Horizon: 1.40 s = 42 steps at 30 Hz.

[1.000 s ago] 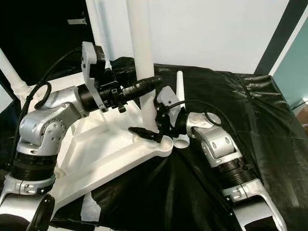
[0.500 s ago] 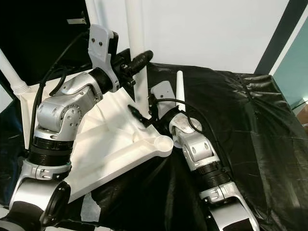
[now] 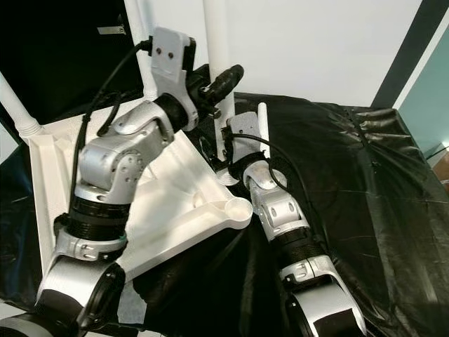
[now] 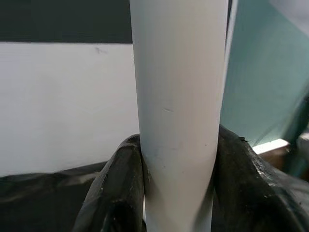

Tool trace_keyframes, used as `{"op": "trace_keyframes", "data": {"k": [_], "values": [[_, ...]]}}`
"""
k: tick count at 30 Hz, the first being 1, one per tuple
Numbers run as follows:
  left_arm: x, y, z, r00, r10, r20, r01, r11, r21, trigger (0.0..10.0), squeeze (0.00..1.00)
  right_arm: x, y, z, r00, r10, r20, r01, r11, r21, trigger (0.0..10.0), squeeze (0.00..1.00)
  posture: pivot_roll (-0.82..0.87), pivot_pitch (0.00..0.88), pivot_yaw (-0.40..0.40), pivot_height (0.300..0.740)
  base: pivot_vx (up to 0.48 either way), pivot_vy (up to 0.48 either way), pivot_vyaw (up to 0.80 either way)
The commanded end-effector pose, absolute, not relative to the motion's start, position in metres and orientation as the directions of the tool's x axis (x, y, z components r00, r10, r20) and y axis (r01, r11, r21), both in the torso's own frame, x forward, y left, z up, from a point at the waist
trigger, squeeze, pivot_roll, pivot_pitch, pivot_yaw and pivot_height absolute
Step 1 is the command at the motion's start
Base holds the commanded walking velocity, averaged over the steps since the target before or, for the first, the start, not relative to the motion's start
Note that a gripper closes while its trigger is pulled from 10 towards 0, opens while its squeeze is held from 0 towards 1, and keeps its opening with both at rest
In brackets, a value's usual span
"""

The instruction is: Building children table

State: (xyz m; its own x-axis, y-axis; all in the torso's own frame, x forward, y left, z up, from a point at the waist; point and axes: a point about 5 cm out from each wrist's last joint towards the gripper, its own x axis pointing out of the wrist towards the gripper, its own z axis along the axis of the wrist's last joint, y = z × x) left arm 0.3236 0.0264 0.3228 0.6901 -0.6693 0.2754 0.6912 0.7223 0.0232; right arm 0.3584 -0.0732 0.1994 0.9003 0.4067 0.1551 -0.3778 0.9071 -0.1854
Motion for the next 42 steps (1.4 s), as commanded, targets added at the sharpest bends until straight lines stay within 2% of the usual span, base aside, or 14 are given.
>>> {"op": "trace_keyframes", "data": {"k": [1,3,4,6,9,10,21,22,23,24,25,28,29,42], "values": [[0.322,0.023,0.328,0.682,-0.674,0.284,0.697,0.717,0.028,10.0,0.0,0.361,-0.073,0.204,0.901,0.399,0.17,-0.368,0.911,-0.189,10.0,0.0,0.0,0.0,-0.013,0.74,0.0,0.0,0.0],[0.322,0.022,0.329,0.68,-0.675,0.287,0.698,0.715,0.03,10.0,0.0,0.361,-0.071,0.203,0.899,0.402,0.171,-0.371,0.91,-0.187,10.0,0.0,0.0,0.0,-0.014,0.74,0.0,0.0,0.0],[0.321,0.02,0.329,0.676,-0.678,0.288,0.701,0.712,0.031,10.0,0.0,0.361,-0.069,0.203,0.896,0.41,0.169,-0.38,0.906,-0.186,6.3,0.0,0.0,0.0,-0.015,0.74,0.0,0.0,0.0],[0.32,0.019,0.33,0.675,-0.679,0.288,0.702,0.711,0.032,10.0,0.0,0.361,-0.068,0.202,0.895,0.414,0.168,-0.383,0.905,-0.185,3.4,0.0,0.0,0.0,-0.014,0.74,0.0,0.0,0.0],[0.32,0.018,0.33,0.675,-0.68,0.287,0.703,0.711,0.031,10.0,0.0,0.362,-0.067,0.202,0.895,0.413,0.169,-0.382,0.905,-0.184,2.3,0.0,0.0,0.0,-0.014,0.74,0.0,0.0,0.0],[0.319,0.018,0.33,0.675,-0.68,0.286,0.703,0.71,0.03,10.0,0.0,0.362,-0.067,0.202,0.896,0.41,0.172,-0.38,0.907,-0.185,0.0,0.0,0.0,0.0,-0.013,0.74,0.0,0.0,0.0],[0.317,0.012,0.327,0.649,-0.711,0.272,0.722,0.688,0.075,10.0,0.0,0.365,-0.074,0.203,0.905,0.379,0.193,-0.343,0.919,-0.195,0.0,0.0,-0.01,0.0,0.008,0.74,0.0,0.0,0.0],[0.315,0.011,0.325,0.633,-0.727,0.266,0.736,0.671,0.084,10.0,0.31,0.366,-0.075,0.203,0.908,0.37,0.194,-0.336,0.923,-0.19,0.0,0.0,-0.02,0.0,0.015,0.74,0.0,0.0,0.0],[0.315,0.011,0.325,0.633,-0.727,0.266,0.736,0.671,0.084,10.0,0.31,0.366,-0.075,0.203,0.908,0.37,0.194,-0.336,0.923,-0.19,0.0,0.0,-0.02,0.0,0.015,0.74,0.0,0.0,0.0],[0.315,0.012,0.323,0.628,-0.731,0.269,0.744,0.664,0.067,10.0,1.0,0.366,-0.075,0.203,0.912,0.362,0.194,-0.328,0.927,-0.184,3.0,0.0,-0.02,0.0,0.021,0.74,0.0,0.0,0.0],[0.314,0.012,0.321,0.621,-0.737,0.267,0.751,0.657,0.066,10.0,1.0,0.366,-0.076,0.202,0.916,0.354,0.191,-0.323,0.93,-0.177,10.0,0.0,-0.02,0.0,0.024,0.74,0.0,0.0,0.0],[0.314,0.014,0.32,0.628,-0.727,0.278,0.734,0.672,0.098,10.0,0.89,0.366,-0.077,0.201,0.92,0.344,0.187,-0.314,0.934,-0.172,10.0,0.0,-0.02,0.0,0.028,0.74,0.0,0.0,0.0],[0.314,0.015,0.319,0.635,-0.719,0.281,0.722,0.683,0.115,10.0,0.0,0.366,-0.078,0.2,0.923,0.339,0.185,-0.31,0.936,-0.166,10.0,0.0,-0.02,0.0,0.029,0.74,0.0,0.0,0.0],[0.311,0.031,0.301,0.673,-0.674,0.306,0.675,0.728,0.118,10.0,0.0,0.367,-0.086,0.191,0.937,0.32,0.142,-0.316,0.948,-0.049,10.0,0.0,-0.02,0.0,0.031,0.74,0.0,0.0,0.0]]}}
